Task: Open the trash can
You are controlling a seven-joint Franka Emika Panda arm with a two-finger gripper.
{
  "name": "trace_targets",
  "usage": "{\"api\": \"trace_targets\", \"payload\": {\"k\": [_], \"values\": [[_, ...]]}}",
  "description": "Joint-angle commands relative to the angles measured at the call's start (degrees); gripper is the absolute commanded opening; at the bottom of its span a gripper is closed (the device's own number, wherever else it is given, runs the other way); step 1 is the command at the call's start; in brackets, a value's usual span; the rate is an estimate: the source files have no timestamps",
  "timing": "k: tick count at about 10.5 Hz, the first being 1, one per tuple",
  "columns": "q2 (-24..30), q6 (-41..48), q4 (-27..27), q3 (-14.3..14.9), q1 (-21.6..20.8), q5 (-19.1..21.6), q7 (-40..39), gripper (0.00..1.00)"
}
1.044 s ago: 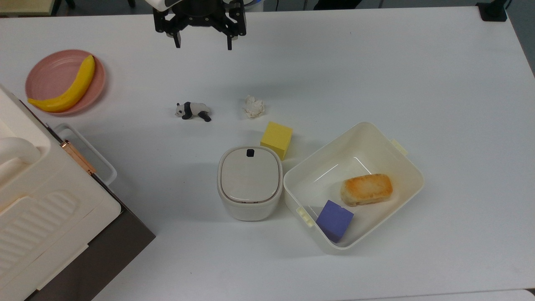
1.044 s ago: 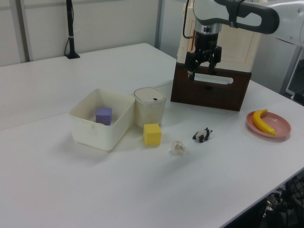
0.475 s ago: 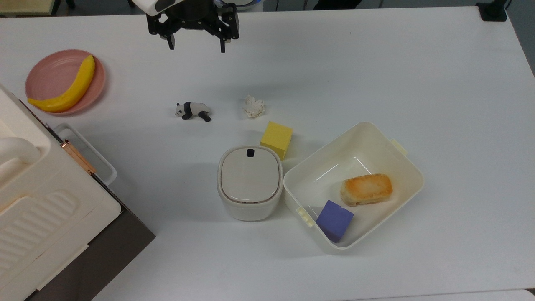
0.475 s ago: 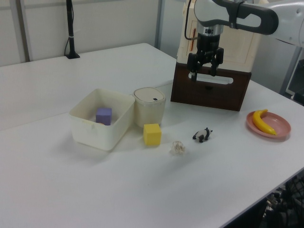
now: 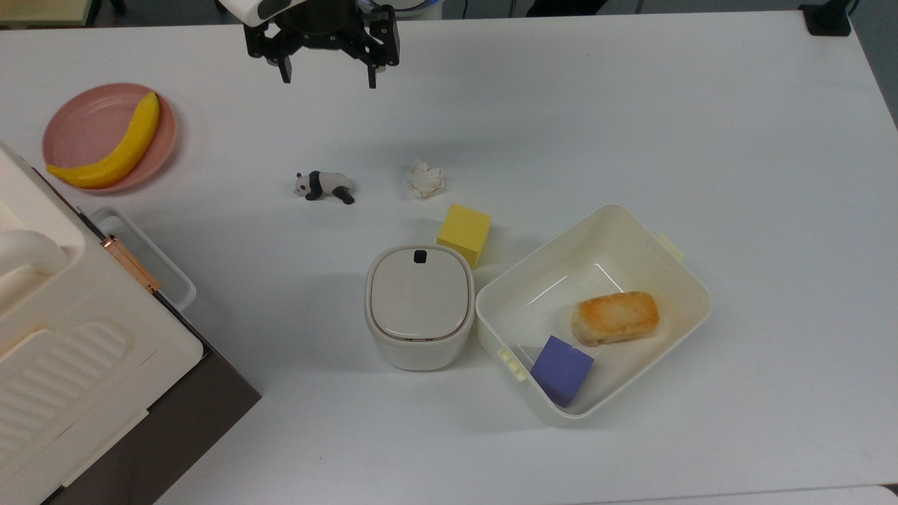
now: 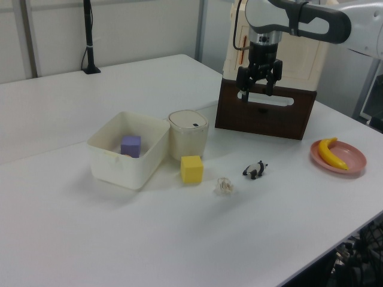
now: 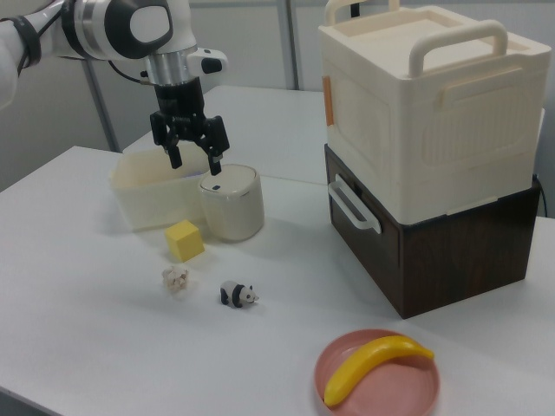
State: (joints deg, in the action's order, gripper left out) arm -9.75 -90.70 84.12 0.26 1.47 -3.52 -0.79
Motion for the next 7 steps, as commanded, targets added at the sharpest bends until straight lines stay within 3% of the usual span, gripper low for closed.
{"api": "trace_targets", "payload": {"k": [1, 7], "values": [[0.70, 1.58, 0.25, 0.27, -0.33, -0.52, -0.44, 1.00], [0.61, 1.23, -0.01, 0.36, 1.34, -0.78, -0.97, 1.00]]}}
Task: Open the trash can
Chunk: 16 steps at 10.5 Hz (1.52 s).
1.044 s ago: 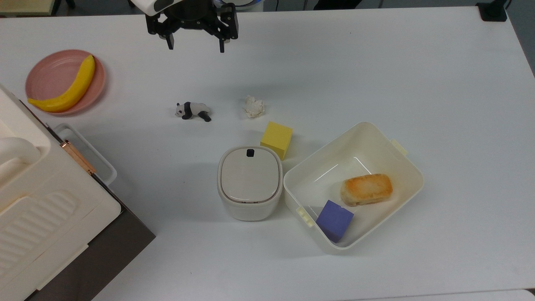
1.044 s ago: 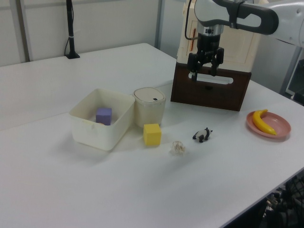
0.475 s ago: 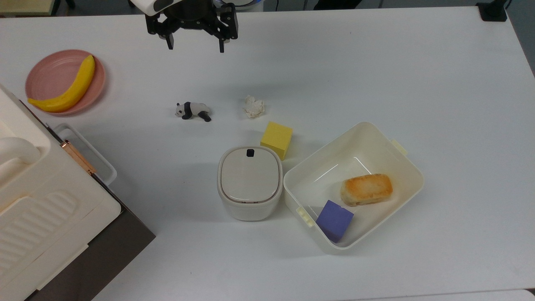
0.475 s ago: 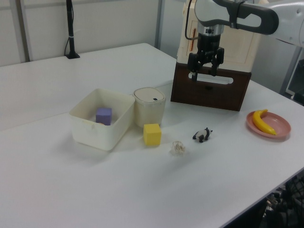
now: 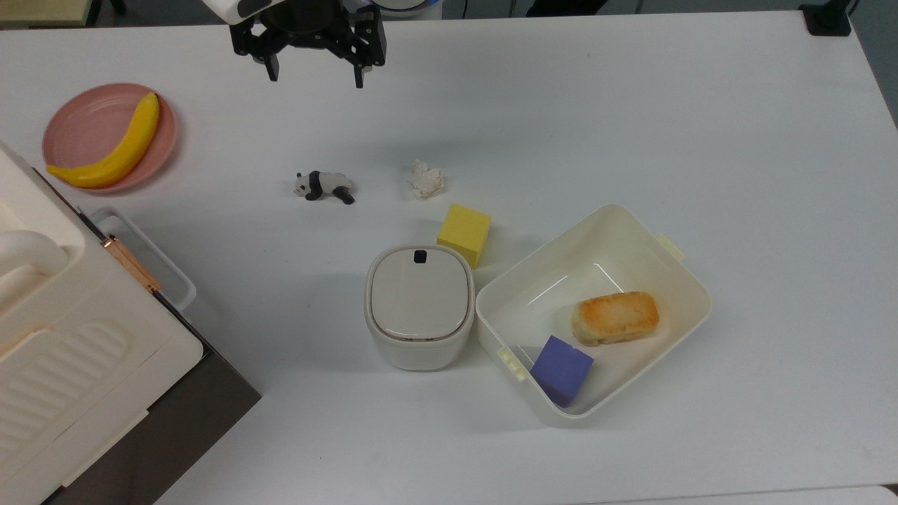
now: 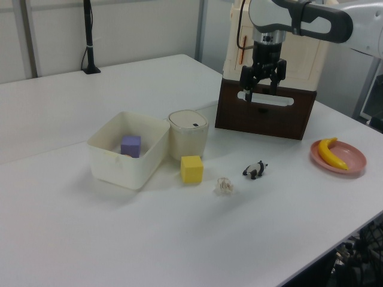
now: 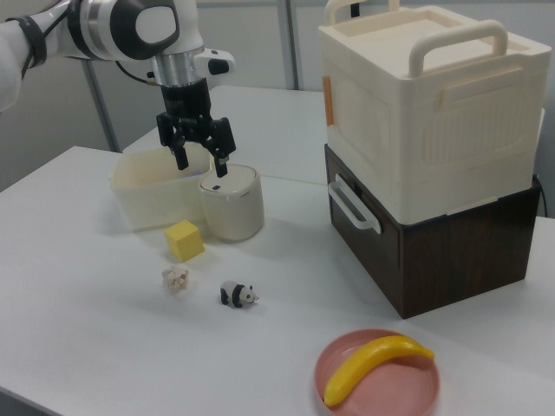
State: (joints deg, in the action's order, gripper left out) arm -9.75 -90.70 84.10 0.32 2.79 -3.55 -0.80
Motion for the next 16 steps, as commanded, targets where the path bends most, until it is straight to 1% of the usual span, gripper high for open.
{"api": "trace_targets", "payload": {"k": [1, 4, 5, 9, 10, 12, 13, 14, 15, 16], "values": [[0.53, 0.61, -0.08, 0.30, 0.98, -0.75, -1.04, 1.00], [0.44, -0.97, 0.27, 0.04, 0.99, -0.05, -1.04, 1.00], [0.18, -1.06, 0.53, -0.49, 0.73, 0.04, -1.13, 1.00], [-1.14, -1.15, 1.32, -0.67, -2.43, 0.13, -1.13, 1.00], [-2.28, -1.41, 1.32, -0.58, -3.13, 0.13, -1.13, 1.00], [-3.77, -5.61, 2.20, -0.67, -4.19, 0.21, -0.43, 1.00], [-4.30, -8.68, 2.29, -0.67, -4.63, 0.30, -0.26, 0.97], [-5.35, -12.36, 2.20, -0.58, -5.50, 0.30, -0.17, 0.85], [-6.06, -15.79, 2.12, -0.67, -5.95, 0.30, -0.17, 0.65], [-6.76, -18.96, 1.94, -0.67, -6.04, 0.30, -0.17, 0.41]]}}
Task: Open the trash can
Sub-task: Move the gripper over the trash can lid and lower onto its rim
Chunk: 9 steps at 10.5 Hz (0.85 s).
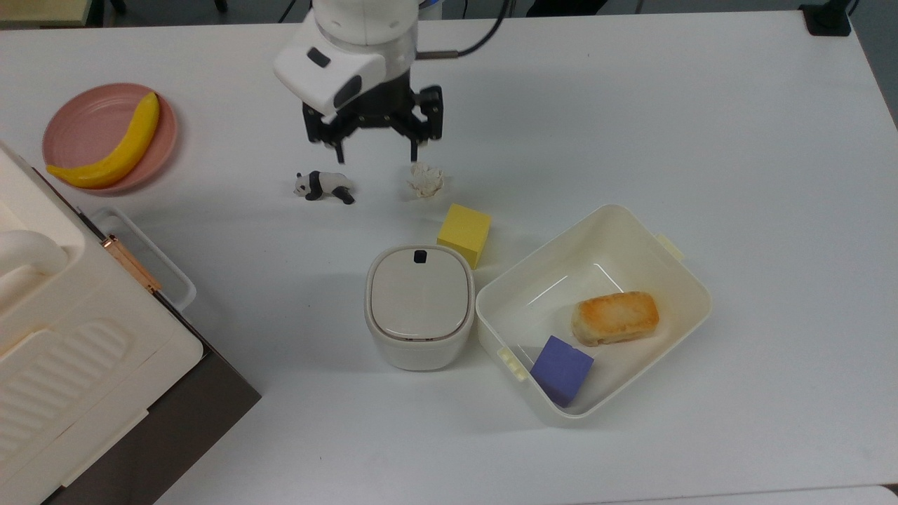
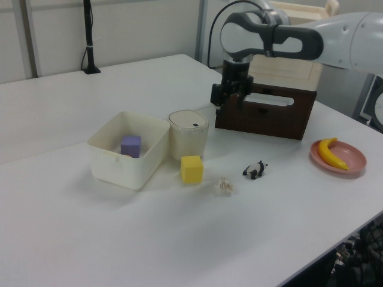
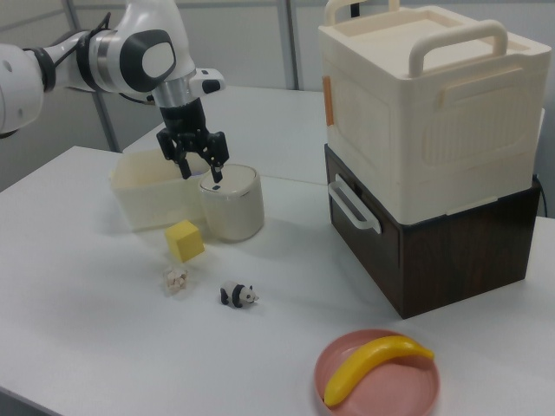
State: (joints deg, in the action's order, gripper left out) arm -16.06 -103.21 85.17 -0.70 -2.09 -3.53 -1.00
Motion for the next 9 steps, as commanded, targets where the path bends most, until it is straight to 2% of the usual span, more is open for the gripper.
{"api": "trace_targets", "payload": {"k": [1, 2, 3, 6, 9], "values": [[-1.60, -10.04, 0.70, 0.35, -1.33, 0.36, 0.12, 0.22], [-2.56, -13.04, 0.70, 0.35, -1.34, 0.19, 0.12, 0.06], [-3.97, -15.94, -0.17, 0.35, -1.34, 0.02, 0.56, 0.00], [-7.75, -21.67, -0.88, 0.43, -3.70, -0.86, 1.97, 0.00], [-10.92, -23.18, -0.62, 0.43, -4.24, -2.79, 2.94, 0.00]]}}
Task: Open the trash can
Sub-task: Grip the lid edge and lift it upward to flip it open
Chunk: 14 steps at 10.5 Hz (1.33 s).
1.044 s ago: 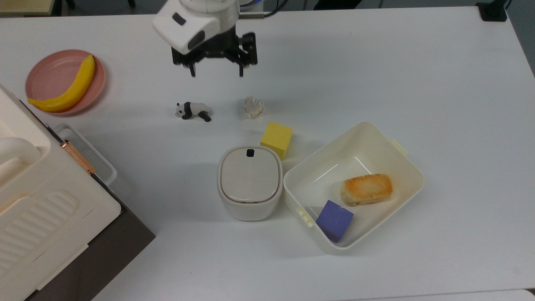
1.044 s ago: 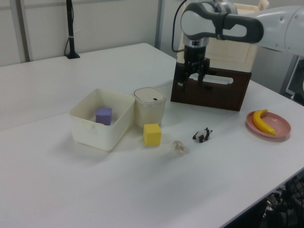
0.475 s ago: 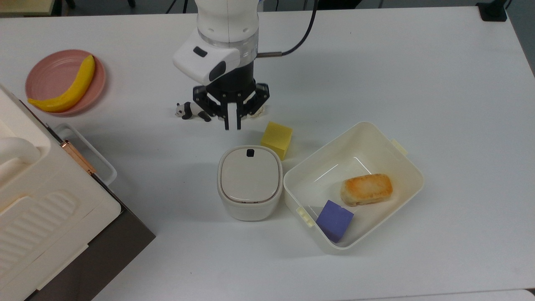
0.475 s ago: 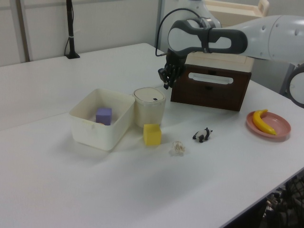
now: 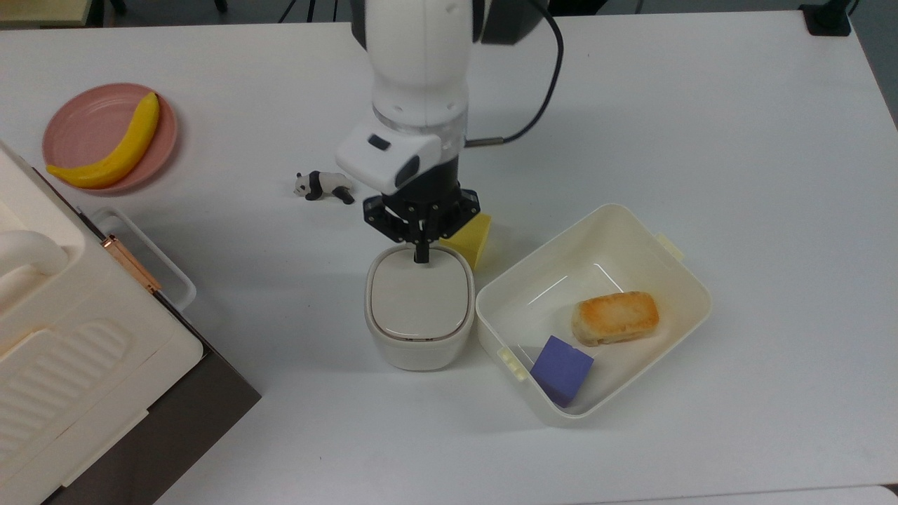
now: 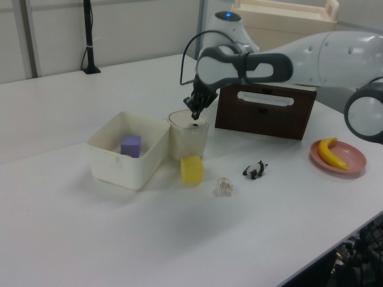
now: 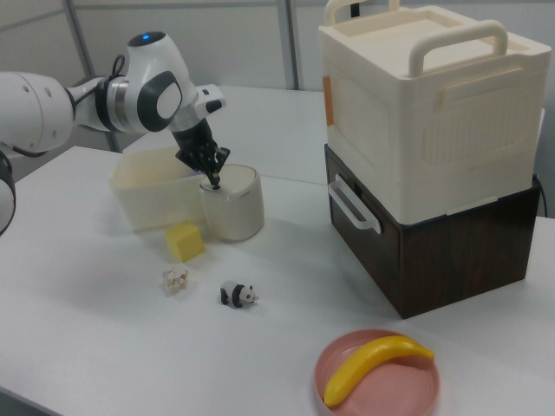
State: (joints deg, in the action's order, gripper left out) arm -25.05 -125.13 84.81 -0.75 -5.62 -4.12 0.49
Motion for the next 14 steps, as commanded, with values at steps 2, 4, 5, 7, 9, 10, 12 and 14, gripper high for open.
{"api": "trace_targets", "payload": {"k": [2, 4, 5, 7, 9, 10, 12, 14], "values": [[-2.72, -1.17, 0.00, 0.48, -0.88, -3.09, 1.44, 0.00], [0.85, 1.01, -0.17, 0.40, -1.06, -2.13, 1.53, 0.00], [4.54, 6.25, -0.17, 0.39, -0.71, -1.86, 1.44, 0.07], [8.17, 15.75, -0.26, 1.09, -0.45, -1.07, 1.18, 0.71], [9.14, 22.79, -0.35, 1.45, 0.25, -2.21, 0.83, 1.00], [9.75, 24.56, -0.18, 1.54, 1.48, -2.30, 0.83, 1.00], [10.37, 25.81, -0.09, 1.71, 2.80, -2.30, 0.13, 1.00], [10.46, 27.90, -0.08, 1.71, 3.16, -2.13, -0.23, 1.00]]}}
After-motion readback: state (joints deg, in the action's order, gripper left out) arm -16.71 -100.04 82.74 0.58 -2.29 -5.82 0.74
